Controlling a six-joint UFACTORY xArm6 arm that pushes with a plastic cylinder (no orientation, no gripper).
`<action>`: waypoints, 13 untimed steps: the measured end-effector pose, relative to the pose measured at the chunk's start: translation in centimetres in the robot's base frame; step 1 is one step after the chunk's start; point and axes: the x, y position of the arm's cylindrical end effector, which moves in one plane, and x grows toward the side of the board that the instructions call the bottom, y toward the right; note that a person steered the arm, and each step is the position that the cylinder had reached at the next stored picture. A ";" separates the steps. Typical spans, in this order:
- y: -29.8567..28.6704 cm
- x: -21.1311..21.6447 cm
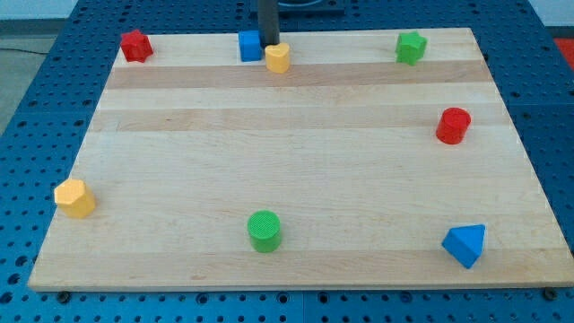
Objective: Place the green star diagonally bottom left to the blue cube
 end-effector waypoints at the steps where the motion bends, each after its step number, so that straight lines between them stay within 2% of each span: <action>1: 0.0 -2.0; 2: -1.5 -3.4; 4: -2.1 6.5; 5: 1.4 6.1; 6: 2.1 1.7; 8: 3.2 2.0; 9: 2.5 3.1; 11: -4.7 3.2; 12: -2.8 3.2; 13: 4.6 3.2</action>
